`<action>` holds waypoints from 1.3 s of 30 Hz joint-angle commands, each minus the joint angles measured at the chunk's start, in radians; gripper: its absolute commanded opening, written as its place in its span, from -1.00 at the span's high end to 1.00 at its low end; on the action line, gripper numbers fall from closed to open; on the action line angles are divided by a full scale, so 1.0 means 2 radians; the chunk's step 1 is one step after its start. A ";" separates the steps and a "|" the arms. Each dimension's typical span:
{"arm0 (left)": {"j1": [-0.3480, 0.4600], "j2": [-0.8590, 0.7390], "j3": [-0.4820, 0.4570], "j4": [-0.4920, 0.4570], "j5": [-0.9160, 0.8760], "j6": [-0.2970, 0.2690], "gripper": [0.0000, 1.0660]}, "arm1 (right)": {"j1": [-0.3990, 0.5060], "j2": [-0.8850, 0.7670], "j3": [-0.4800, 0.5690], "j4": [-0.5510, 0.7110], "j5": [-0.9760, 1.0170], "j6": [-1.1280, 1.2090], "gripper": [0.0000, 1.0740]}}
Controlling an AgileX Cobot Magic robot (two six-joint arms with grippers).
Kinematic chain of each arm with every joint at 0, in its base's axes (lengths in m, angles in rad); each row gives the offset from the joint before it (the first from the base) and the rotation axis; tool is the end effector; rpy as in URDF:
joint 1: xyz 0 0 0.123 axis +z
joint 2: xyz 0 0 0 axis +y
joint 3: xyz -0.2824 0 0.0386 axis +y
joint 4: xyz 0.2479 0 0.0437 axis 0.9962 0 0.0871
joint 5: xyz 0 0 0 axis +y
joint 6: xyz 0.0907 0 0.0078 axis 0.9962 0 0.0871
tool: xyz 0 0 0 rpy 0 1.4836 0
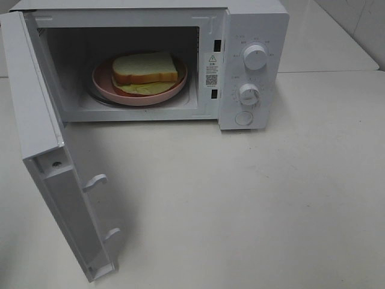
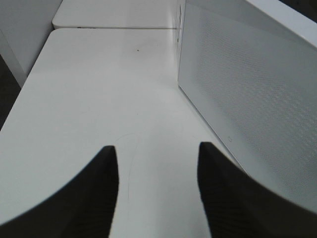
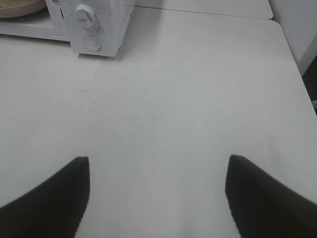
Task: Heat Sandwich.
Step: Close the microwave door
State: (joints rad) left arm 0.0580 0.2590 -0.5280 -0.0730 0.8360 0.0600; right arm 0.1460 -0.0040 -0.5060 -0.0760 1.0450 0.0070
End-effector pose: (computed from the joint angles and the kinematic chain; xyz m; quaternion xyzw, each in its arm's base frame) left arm 0.0451 -0.0023 0.2987 -0.0060 0.8543 -0.0052 0.5197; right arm -0.0047 -0.0067 0.2803 -0.0574 0.8439 0.0028 0.5334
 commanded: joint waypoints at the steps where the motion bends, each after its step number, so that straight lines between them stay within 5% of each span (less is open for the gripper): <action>1: 0.001 0.016 -0.004 0.001 -0.020 -0.003 0.43 | -0.003 -0.013 0.000 0.001 -0.006 -0.001 -0.38; 5: 0.001 0.050 0.014 0.001 -0.071 -0.002 1.00 | -0.003 -0.013 0.000 0.001 -0.006 -0.001 -0.38; 23: 0.001 0.144 0.136 -0.028 -0.391 0.004 1.00 | -0.003 -0.013 0.000 0.001 -0.006 -0.001 -0.38; 39: 0.001 0.320 0.166 0.053 -0.677 0.002 1.00 | -0.003 -0.013 0.000 0.001 -0.006 -0.001 -0.38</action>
State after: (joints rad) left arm 0.0580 0.8680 -0.1980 0.0000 -0.4420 0.0650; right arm 0.1460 -0.0040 -0.5060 -0.0760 1.0450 0.0070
